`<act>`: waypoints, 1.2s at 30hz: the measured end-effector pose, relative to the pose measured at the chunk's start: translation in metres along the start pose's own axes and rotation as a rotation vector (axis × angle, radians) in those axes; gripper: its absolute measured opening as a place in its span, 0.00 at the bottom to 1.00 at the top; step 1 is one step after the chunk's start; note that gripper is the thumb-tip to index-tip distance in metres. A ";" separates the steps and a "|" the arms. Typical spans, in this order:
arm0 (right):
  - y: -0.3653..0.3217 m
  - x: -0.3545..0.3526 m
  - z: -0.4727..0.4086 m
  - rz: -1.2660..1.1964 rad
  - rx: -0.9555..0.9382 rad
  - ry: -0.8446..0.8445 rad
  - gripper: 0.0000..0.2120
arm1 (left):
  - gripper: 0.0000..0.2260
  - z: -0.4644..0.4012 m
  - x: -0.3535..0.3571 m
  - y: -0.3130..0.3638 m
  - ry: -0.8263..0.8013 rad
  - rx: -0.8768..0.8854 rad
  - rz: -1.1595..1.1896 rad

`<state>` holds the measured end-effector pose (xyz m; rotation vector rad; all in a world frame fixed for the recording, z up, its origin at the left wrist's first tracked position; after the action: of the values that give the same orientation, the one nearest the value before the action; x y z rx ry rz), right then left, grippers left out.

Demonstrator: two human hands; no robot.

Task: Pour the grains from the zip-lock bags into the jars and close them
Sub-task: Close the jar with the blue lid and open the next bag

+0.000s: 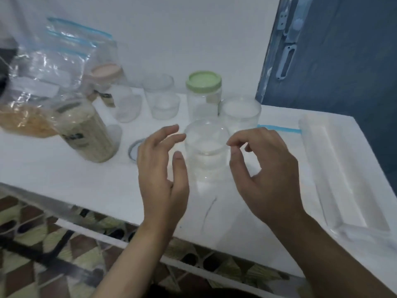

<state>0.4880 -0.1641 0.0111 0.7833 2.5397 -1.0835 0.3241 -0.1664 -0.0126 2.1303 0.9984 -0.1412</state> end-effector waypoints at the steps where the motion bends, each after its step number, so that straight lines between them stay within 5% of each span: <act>1: -0.011 0.017 -0.005 -0.027 -0.030 -0.005 0.05 | 0.12 -0.008 -0.014 -0.013 0.035 0.016 -0.024; 5: -0.053 0.092 -0.024 -0.090 -0.123 -0.003 0.04 | 0.11 -0.043 -0.061 -0.071 0.113 0.122 -0.123; 10: -0.072 0.195 -0.052 0.071 -0.005 -0.043 0.08 | 0.11 -0.094 -0.104 -0.150 0.085 0.290 -0.174; 15: -0.052 0.273 -0.077 0.499 0.719 -0.674 0.29 | 0.17 -0.131 -0.127 -0.215 -0.099 0.168 -0.090; 18: -0.029 0.303 -0.076 0.548 0.911 -0.815 0.35 | 0.21 -0.137 -0.124 -0.238 -0.256 0.126 -0.039; 25: -0.063 0.314 -0.056 0.613 0.883 -0.472 0.26 | 0.23 -0.143 -0.124 -0.267 -0.432 0.110 0.179; 30: -0.143 0.285 -0.069 0.308 0.332 0.177 0.22 | 0.22 -0.150 -0.129 -0.273 -0.471 0.003 0.418; 33: -0.169 0.284 -0.086 0.021 0.006 0.227 0.20 | 0.21 -0.158 -0.128 -0.276 -0.495 -0.235 0.646; 36: -0.155 0.298 -0.098 -0.230 -0.047 0.211 0.21 | 0.24 -0.166 -0.123 -0.278 -0.496 -0.391 0.760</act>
<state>0.1516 -0.0705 0.0371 0.6344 2.8801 -1.0526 0.0117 -0.0174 -0.0136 1.8332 -0.0936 -0.0805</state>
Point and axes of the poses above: each hand's wrist, its own z-axis away from the middle knuckle, its own x-axis out of the palm, y = z × x, the point moved 1 cm from there along -z, towards the middle knuckle, and after that the axes turned 5 degrees about -z, right-handed, at the moved point
